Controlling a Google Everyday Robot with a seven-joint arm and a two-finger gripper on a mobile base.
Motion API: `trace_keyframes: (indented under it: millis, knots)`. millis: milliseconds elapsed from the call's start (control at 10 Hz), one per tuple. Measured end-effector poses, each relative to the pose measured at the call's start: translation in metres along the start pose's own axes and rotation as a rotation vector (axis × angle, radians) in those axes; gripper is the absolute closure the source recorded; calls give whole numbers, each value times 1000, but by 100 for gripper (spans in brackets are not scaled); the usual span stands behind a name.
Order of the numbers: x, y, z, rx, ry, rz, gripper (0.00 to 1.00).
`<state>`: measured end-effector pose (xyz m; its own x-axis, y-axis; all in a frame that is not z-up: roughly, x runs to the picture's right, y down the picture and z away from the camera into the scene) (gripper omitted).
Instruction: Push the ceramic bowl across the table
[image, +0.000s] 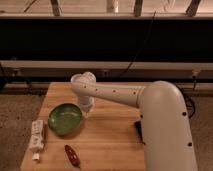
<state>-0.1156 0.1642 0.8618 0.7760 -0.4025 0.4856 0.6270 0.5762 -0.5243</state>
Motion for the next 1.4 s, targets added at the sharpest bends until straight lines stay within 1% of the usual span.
trace_keyframes:
  millis: [300, 800, 1000, 1200, 1400]
  knots:
    - [-20, -9, 3, -6, -13, -41, 100]
    - [-39, -15, 8, -16, -32, -88, 100]
    - [-40, -13, 9, -16, -33, -77, 100]
    - [-31, -4, 8, -18, -33, -62, 100]
    - [-35, -4, 9, -20, -34, -71, 100]
